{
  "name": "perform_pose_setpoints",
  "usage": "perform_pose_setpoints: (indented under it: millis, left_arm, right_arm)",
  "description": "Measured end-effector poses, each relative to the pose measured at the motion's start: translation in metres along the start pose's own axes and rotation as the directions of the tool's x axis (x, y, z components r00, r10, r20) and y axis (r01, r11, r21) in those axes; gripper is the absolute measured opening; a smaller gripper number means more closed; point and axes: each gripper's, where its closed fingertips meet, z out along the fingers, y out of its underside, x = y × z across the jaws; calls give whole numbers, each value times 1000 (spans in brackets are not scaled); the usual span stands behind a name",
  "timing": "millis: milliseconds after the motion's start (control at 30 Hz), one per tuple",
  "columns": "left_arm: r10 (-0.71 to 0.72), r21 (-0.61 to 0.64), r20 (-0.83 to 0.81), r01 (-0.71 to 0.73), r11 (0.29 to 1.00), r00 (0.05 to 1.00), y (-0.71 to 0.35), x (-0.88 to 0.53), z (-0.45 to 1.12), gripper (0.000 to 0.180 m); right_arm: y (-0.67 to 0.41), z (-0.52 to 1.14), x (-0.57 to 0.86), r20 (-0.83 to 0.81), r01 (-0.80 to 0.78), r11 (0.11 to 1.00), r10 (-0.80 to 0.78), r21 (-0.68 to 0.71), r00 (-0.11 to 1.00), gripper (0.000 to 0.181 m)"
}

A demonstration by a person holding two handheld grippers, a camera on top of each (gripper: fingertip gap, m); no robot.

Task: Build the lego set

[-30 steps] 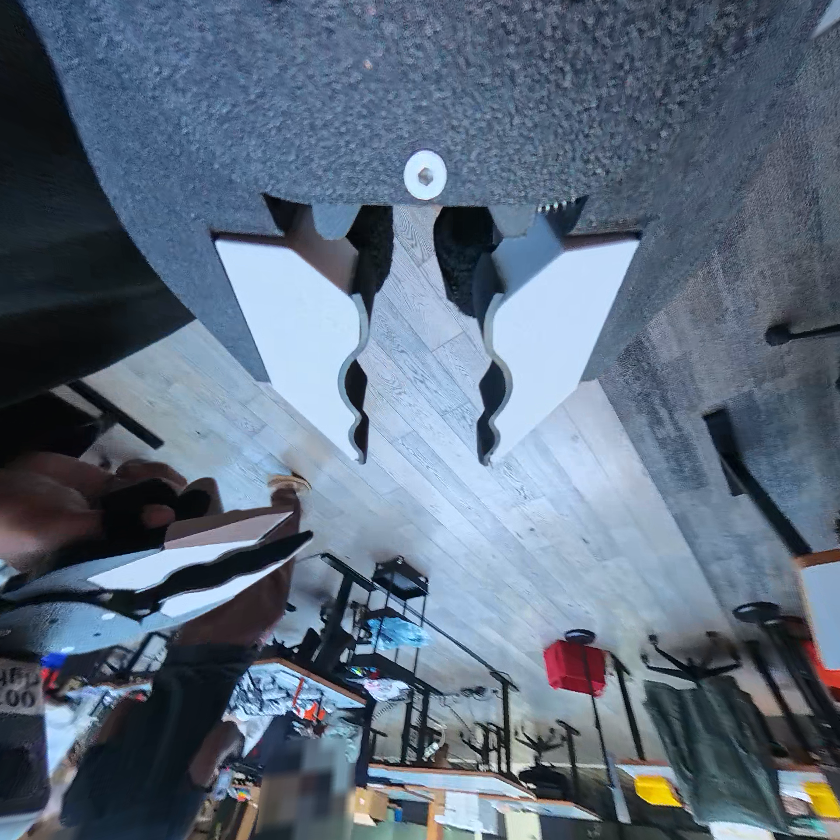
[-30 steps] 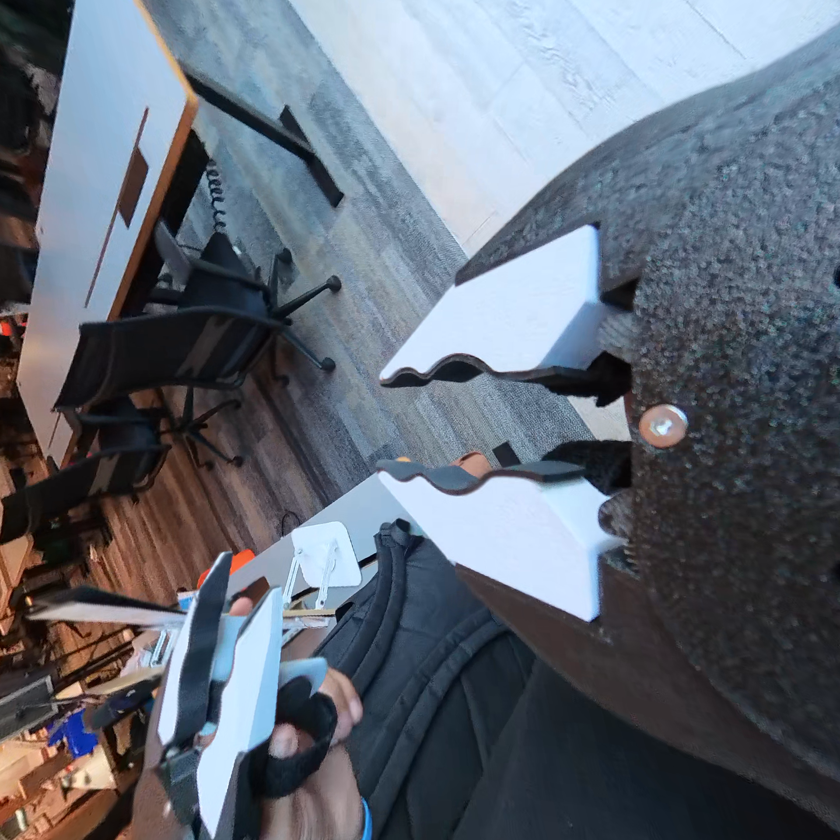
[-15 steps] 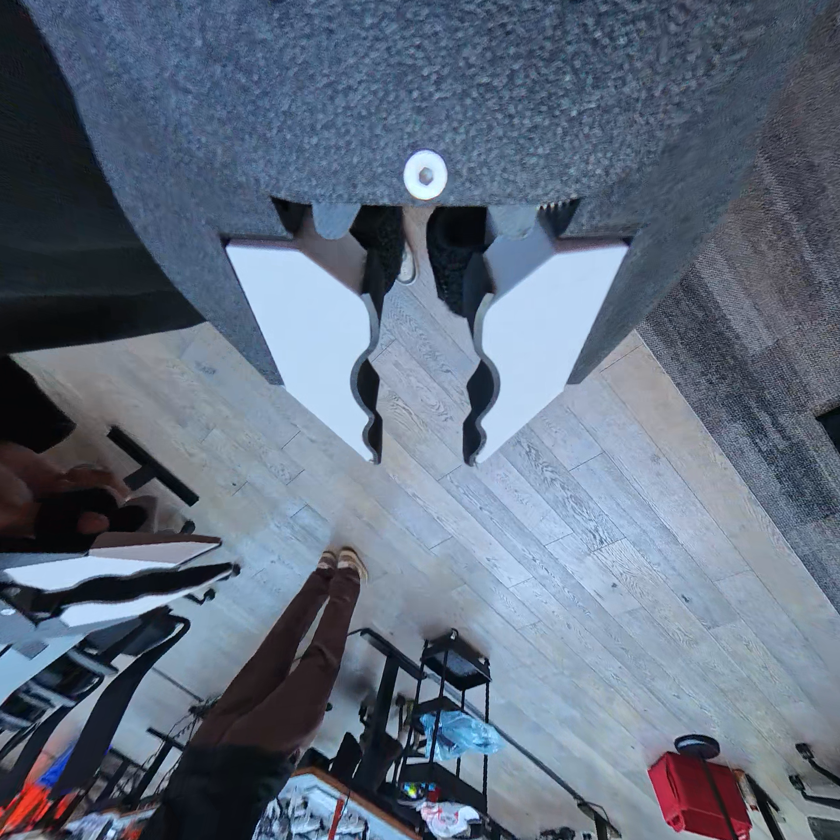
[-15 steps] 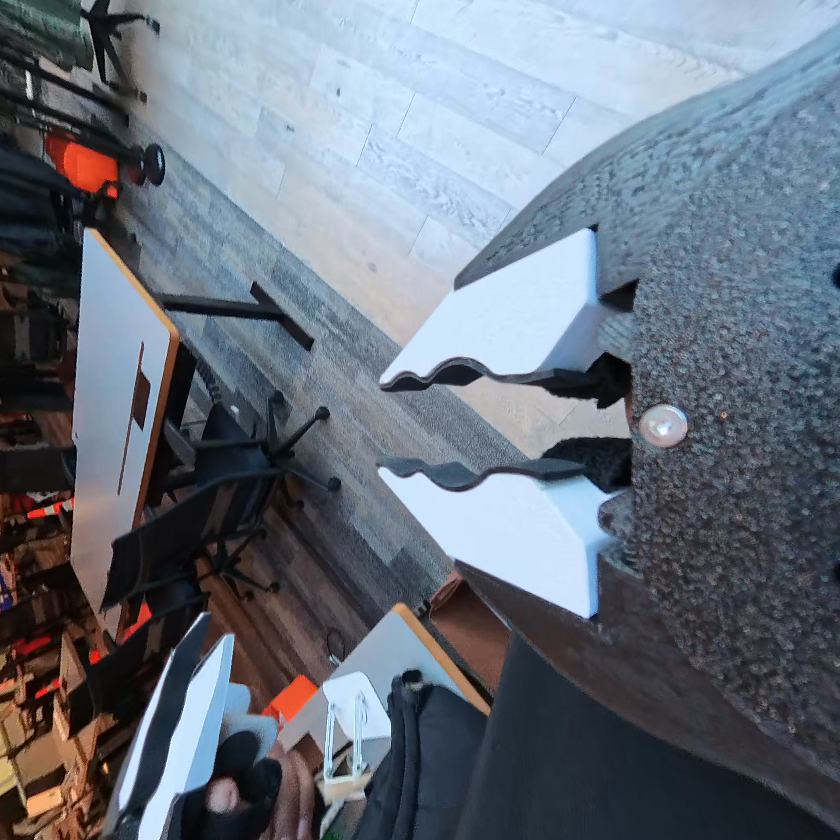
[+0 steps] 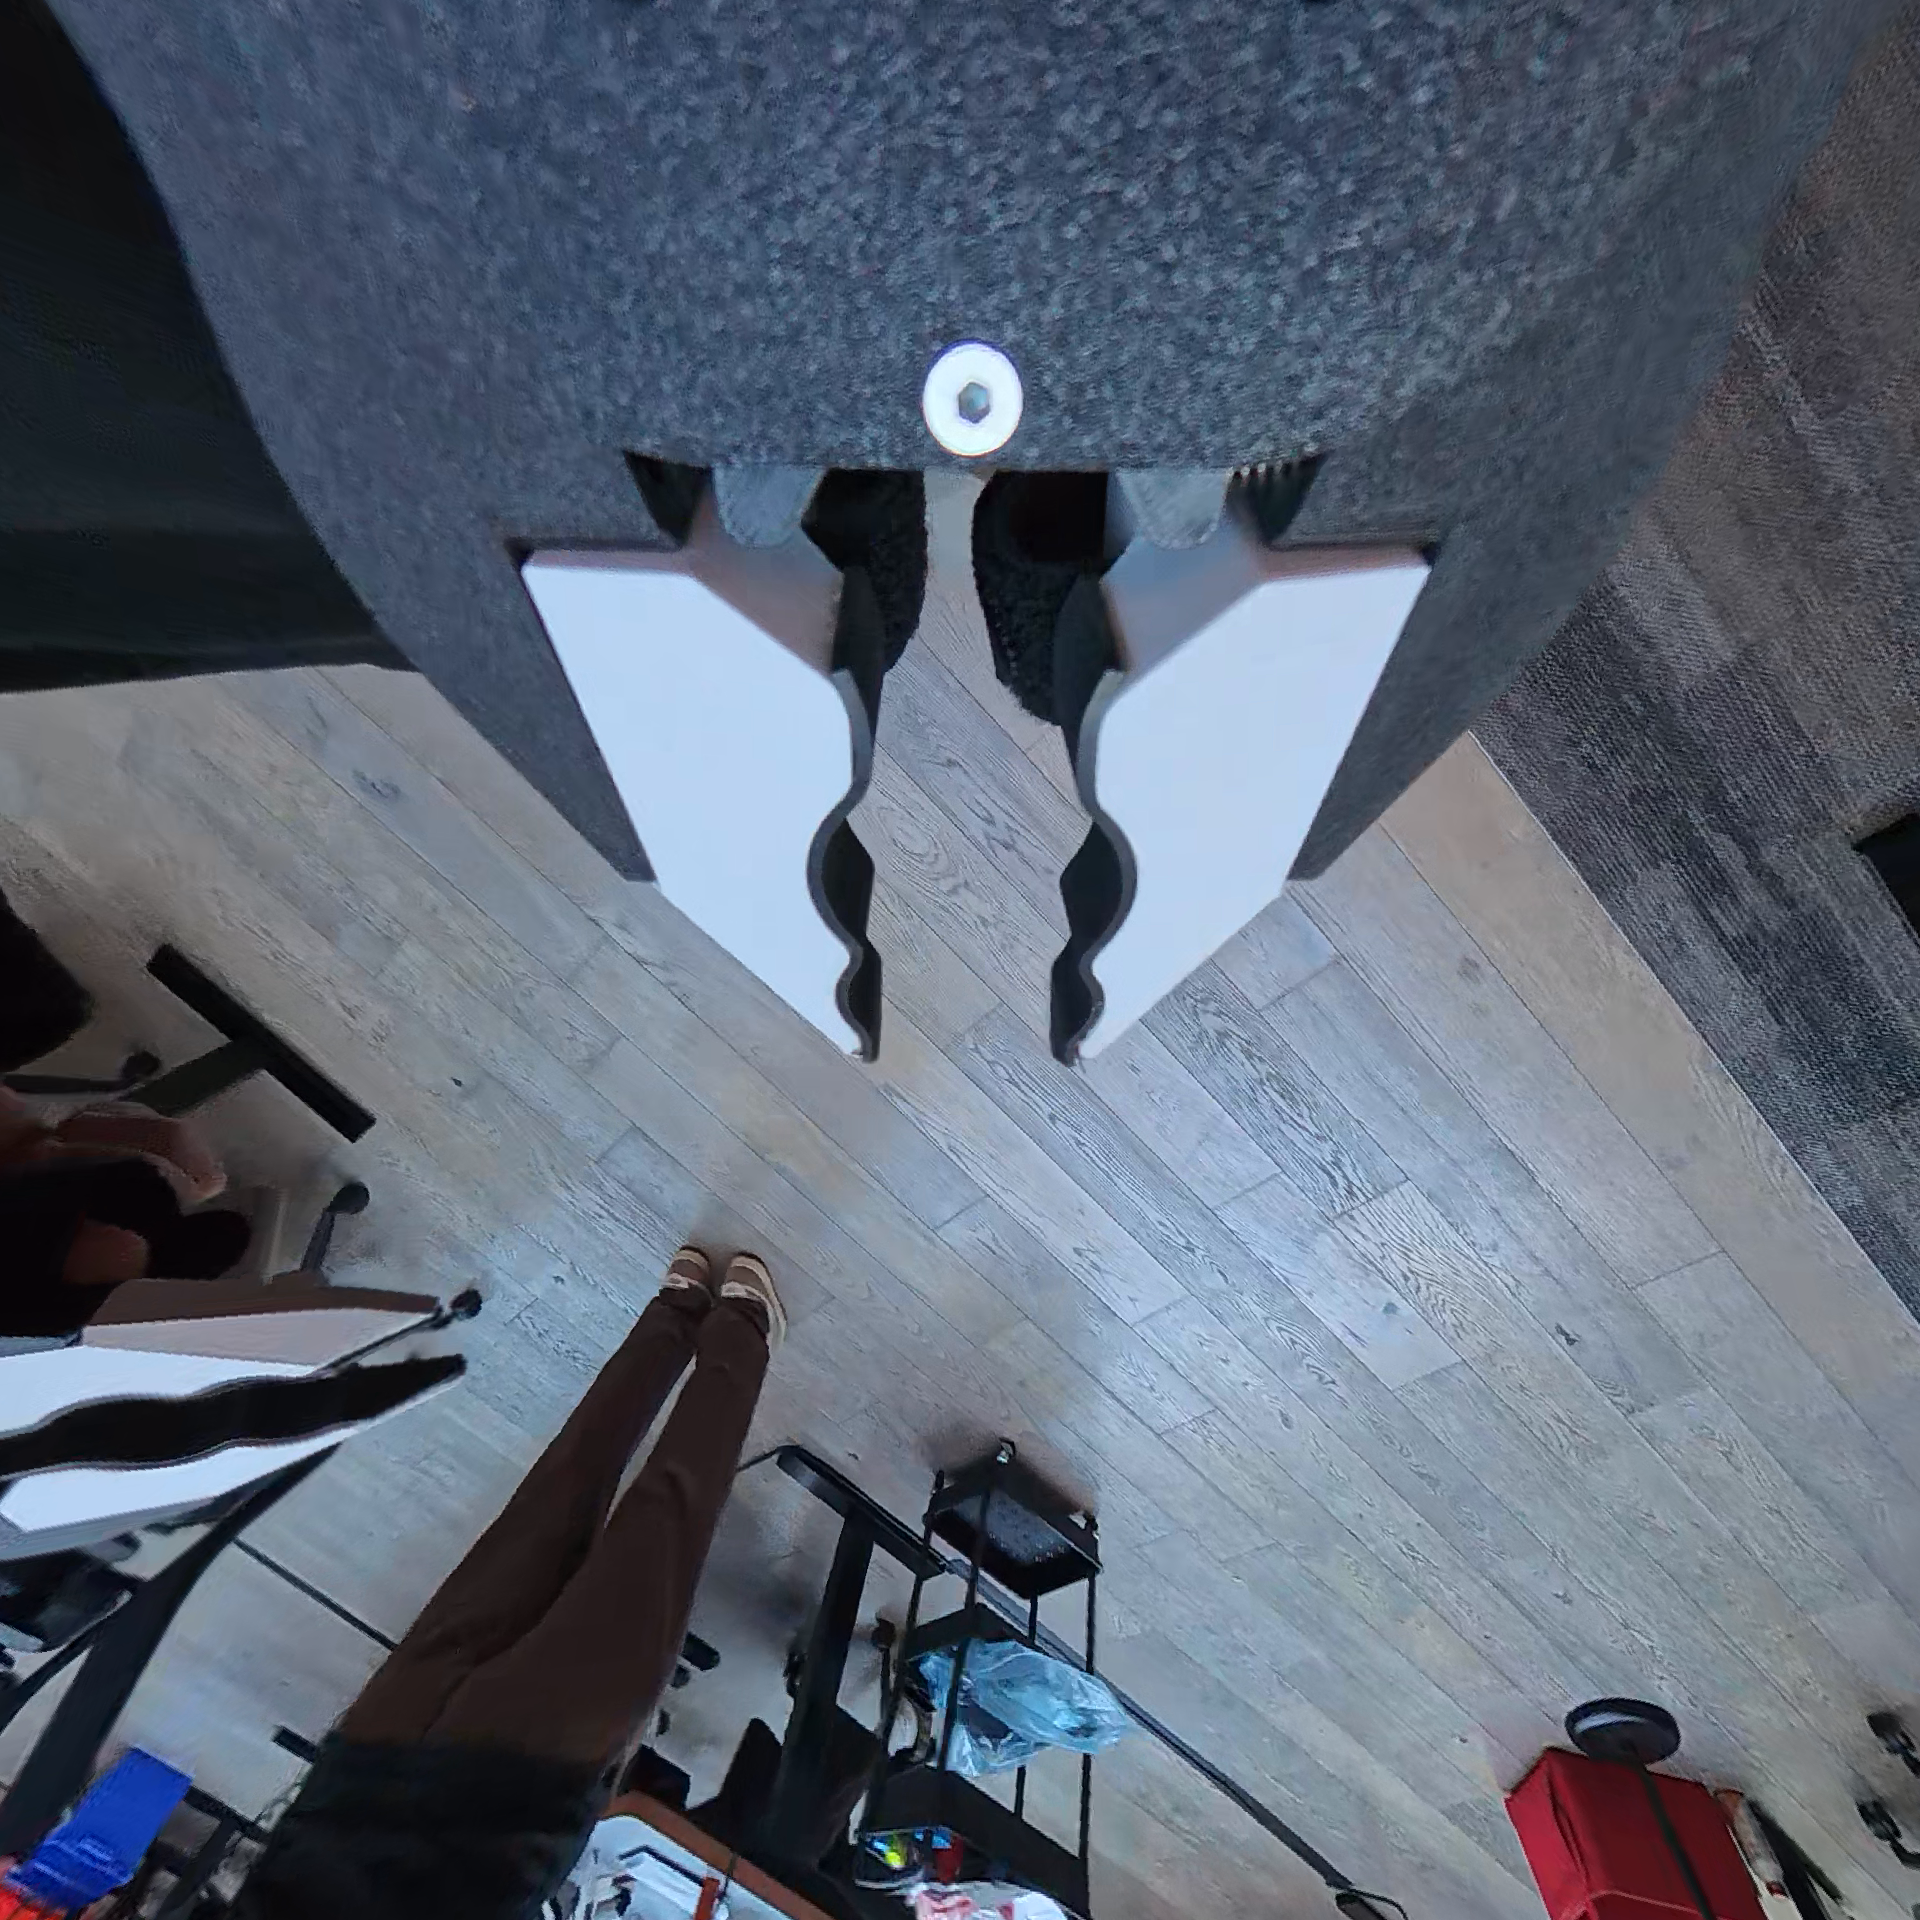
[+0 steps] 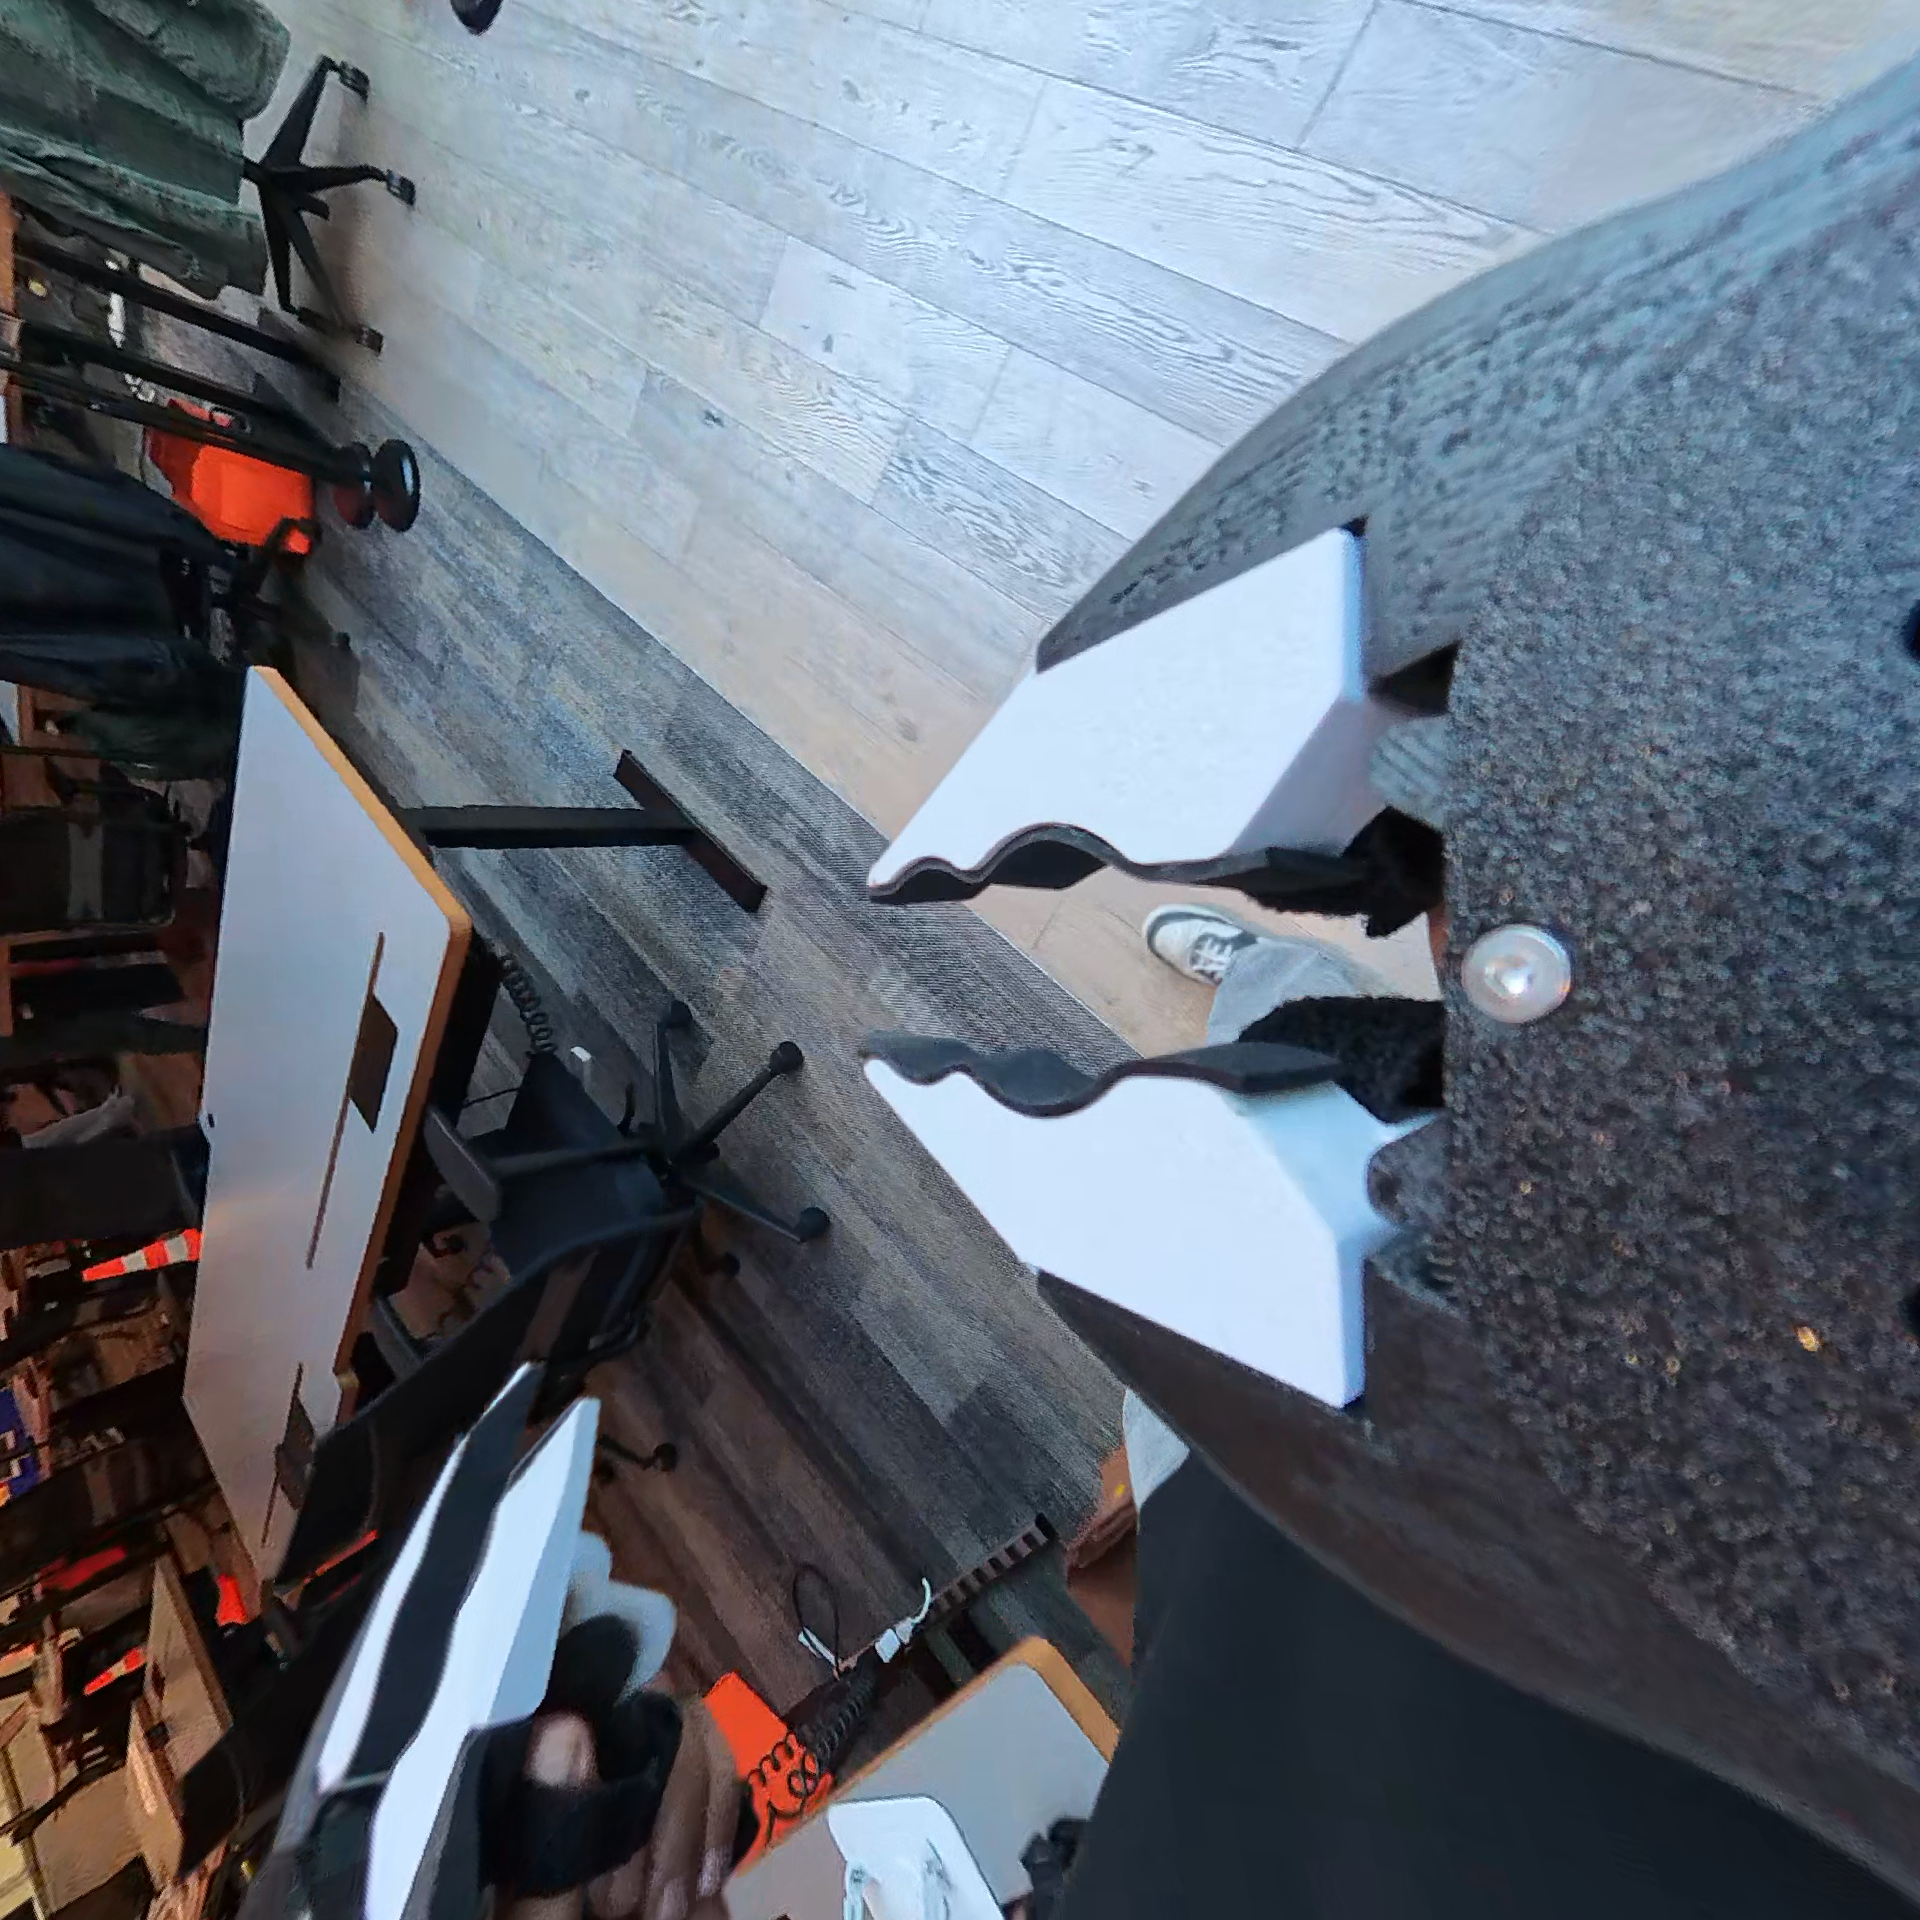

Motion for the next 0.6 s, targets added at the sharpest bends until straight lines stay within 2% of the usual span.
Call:
perform_pose_setpoints:
  millis: [267, 367, 467, 600]
  left_arm:
    - [-37, 48, 45, 35, 998, 998, -82, -175, 84, 30]
    - [-43, 86, 34, 40, 995, 999, -124, -237, 100, 30]
    - [-42, 58, 64, 38, 998, 997, -150, -302, 126, 30]
    - [-78, 83, 72, 72, 994, 994, -191, -370, 164, 30]
  right_arm:
    - [-95, 175, 97, 54, -23, 999, 26, -40, 998, 26]
    - [-151, 225, 122, 95, -15, 1000, 16, -12, 995, 26]
    - [-178, 280, 163, 86, -3, 999, 7, -49, 996, 26]
    - [-205, 349, 214, 97, -22, 999, 26, -45, 995, 26]
